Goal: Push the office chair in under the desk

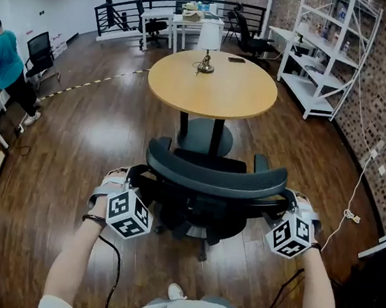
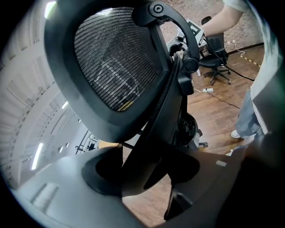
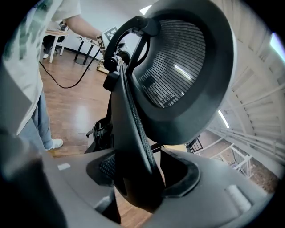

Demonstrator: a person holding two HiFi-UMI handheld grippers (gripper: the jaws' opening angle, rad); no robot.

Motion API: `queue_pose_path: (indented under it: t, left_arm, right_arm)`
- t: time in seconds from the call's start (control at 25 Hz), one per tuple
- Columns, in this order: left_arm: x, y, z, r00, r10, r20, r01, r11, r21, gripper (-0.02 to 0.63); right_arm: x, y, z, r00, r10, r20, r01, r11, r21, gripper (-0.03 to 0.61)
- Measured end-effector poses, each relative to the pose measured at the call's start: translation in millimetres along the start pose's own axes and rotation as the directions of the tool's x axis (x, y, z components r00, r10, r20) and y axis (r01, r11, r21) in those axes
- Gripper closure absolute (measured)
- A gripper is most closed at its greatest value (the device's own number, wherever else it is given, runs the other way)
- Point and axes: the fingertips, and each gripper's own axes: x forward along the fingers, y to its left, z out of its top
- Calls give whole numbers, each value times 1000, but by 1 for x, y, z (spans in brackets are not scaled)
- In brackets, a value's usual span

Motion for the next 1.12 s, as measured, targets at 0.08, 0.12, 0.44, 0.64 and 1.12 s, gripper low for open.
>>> queue_pose_path:
  t: [0.08, 0.12, 0.44, 0.64, 1.12]
  left_arm:
    - [5, 7, 1, 1000, -4, 5, 4, 1000, 6, 316]
    - [8, 10, 2, 1000, -7, 7, 7, 1000, 8, 318]
    - [36, 34, 6, 999, -31, 9, 31, 999, 10, 319]
    - [56, 51, 9, 1000, -29, 3, 29, 1000, 7, 319]
    - [112, 91, 23, 1000, -30, 3, 30, 1000, 9, 321]
  right_arm:
    - [5, -7, 1, 1000, -21, -6, 21, 1000, 3, 327]
    - [8, -10, 2, 999, -30, -10, 30, 1000, 5, 325]
    - [38, -35, -5, 998, -53, -47, 54, 998, 38, 314]
    - [57, -54, -6, 997, -66, -44, 68, 997, 38, 313]
    - [105, -106, -17, 996, -91, -21, 91, 996, 22, 313]
